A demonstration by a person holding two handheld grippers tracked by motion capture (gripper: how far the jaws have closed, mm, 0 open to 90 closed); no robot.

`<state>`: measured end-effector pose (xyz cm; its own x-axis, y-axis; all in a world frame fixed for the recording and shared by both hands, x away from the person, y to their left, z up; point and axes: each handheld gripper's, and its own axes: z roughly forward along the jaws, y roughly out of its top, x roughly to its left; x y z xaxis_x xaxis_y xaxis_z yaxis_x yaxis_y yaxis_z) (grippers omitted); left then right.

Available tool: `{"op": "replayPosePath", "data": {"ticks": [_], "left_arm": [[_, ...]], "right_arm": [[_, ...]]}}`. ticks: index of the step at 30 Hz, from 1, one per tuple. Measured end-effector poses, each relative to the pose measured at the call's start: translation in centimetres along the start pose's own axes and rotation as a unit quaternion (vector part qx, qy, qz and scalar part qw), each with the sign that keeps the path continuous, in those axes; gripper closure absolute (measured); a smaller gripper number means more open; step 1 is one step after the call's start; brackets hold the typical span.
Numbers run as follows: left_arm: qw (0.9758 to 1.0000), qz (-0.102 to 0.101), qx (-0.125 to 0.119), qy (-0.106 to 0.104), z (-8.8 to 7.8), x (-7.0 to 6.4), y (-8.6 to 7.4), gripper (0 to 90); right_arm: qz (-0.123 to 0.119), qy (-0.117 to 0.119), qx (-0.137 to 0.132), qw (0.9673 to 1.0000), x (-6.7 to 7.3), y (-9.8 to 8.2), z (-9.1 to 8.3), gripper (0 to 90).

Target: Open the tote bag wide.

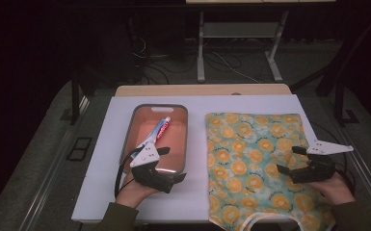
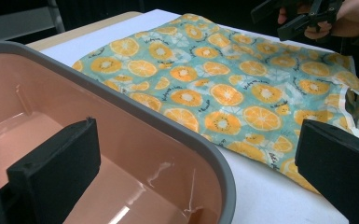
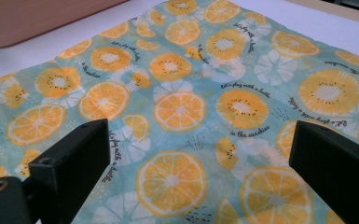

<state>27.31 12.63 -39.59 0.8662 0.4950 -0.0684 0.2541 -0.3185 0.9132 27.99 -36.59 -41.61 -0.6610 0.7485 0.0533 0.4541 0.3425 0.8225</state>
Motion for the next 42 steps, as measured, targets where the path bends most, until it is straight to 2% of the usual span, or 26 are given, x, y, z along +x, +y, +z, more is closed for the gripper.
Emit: {"op": "replayPosePath", "data": {"ticks": [6, 12, 16, 20, 21, 24, 25, 28, 29, 31, 32, 34, 37, 39, 40, 42], "left_arm": [[1.0000, -0.005, 0.001, -0.001, 0.0, 0.0, 0.2, 0.0], [0.9999, -0.007, 0.007, -0.006, 1.0, -0.9, 1.1, 0.0], [0.9998, -0.004, 0.015, -0.016, 2.2, -2.1, 2.0, 2.9], [0.9995, 0.001, 0.015, -0.026, 3.0, -3.1, 2.6, 10.4], [0.9991, 0.008, 0.020, -0.036, 3.7, -3.9, 2.9, 13.5], [0.9986, 0.012, 0.028, -0.043, 4.5, -4.6, 3.1, 16.3], [0.9978, 0.018, 0.042, -0.047, 5.3, -5.2, 3.1, 18.0], [0.9971, 0.019, 0.052, -0.053, 6.1, -5.6, 2.9, 20.6], [0.9962, 0.030, 0.061, -0.054, 6.7, -6.0, 2.6, 22.8], [0.9956, 0.039, 0.069, -0.050, 7.1, -6.4, 2.5, 25.6], [0.9956, 0.039, 0.069, -0.050, 7.1, -6.4, 2.5, 30.1], [0.9952, 0.044, 0.070, -0.052, 7.3, -6.8, 2.3, 30.9], [0.9936, 0.026, 0.088, -0.066, 8.0, -6.9, 1.5, 29.8], [0.9916, 0.022, 0.108, -0.069, 8.5, -7.0, 0.9, 29.9], [0.9896, 0.024, 0.126, -0.066, 9.0, -6.9, 0.4, 29.9], [0.9890, 0.020, 0.132, -0.065, 9.1, -6.9, 0.2, 29.9]], "right_arm": [[0.012, 0.002, 0.005, 0.9999, -0.3, -0.2, 0.1, 5.0], [0.014, 0.006, 0.005, 0.9999, -0.1, -0.2, 0.0, 5.0], [0.017, 0.010, 0.003, 0.9998, -0.2, -0.1, 0.1, 5.0], [0.019, 0.013, 0.002, 0.9997, -0.3, -0.1, 0.1, 5.0], [0.020, 0.014, 0.002, 0.9997, -0.3, -0.1, 0.1, 5.0], [0.020, 0.014, 0.001, 0.9997, -0.3, -0.1, 0.1, 5.0], [0.020, 0.015, 0.001, 0.9997, -0.3, -0.1, 0.1, 5.0], [0.020, 0.015, -0.001, 0.9997, -0.3, -0.1, 0.0, 5.0], [0.022, 0.016, -0.002, 0.9996, -0.3, -0.1, 0.0, 5.0], [0.022, 0.017, -0.002, 0.9996, -0.3, -0.1, 0.0, 5.0], [0.021, 0.016, -0.002, 0.9997, -0.3, -0.1, 0.0, 5.0], [0.021, 0.017, -0.002, 0.9996, -0.3, -0.1, 0.0, 5.0], [0.020, 0.017, 0.000, 0.9996, -0.2, -0.1, 0.1, 5.0], [0.020, 0.018, 0.000, 0.9996, -0.2, -0.1, 0.1, 5.0], [0.020, 0.018, 0.000, 0.9997, -0.1, -0.1, 0.1, 5.0], [0.019, 0.019, 0.000, 0.9996, -0.1, -0.1, 0.1, 5.0]]}}
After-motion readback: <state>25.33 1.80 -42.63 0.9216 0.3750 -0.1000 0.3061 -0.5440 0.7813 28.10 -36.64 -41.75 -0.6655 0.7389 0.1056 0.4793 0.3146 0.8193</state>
